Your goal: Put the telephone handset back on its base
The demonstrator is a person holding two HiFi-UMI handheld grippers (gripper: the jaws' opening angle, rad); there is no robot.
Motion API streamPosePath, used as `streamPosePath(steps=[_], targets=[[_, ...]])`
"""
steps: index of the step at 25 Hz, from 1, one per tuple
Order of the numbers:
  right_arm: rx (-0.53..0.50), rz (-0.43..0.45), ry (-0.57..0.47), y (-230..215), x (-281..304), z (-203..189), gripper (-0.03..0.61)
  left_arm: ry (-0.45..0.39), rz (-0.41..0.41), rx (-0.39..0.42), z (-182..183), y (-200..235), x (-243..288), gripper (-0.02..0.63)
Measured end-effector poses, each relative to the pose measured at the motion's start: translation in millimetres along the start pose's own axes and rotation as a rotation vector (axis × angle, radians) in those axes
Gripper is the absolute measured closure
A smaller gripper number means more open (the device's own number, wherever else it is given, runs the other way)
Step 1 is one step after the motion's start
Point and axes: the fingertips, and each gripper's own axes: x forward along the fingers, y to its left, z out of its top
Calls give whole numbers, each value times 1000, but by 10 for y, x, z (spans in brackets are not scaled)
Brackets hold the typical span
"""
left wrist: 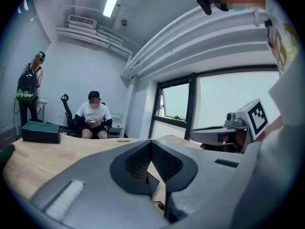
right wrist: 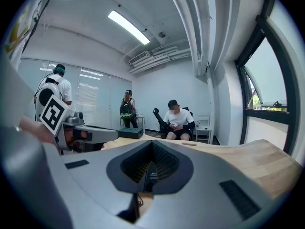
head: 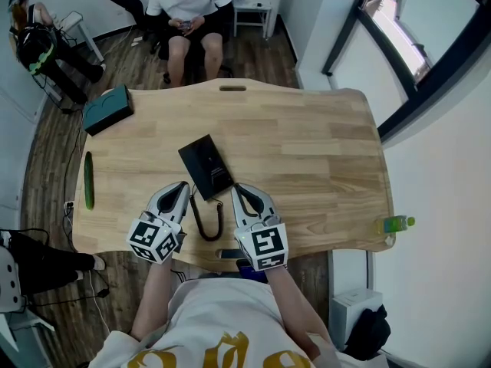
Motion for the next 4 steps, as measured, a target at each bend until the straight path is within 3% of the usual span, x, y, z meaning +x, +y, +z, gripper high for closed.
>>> streamPosePath(steps=[4], targets=[[-5, 0, 5, -6, 19, -12, 574, 15, -2, -20, -24, 37, 12, 611]])
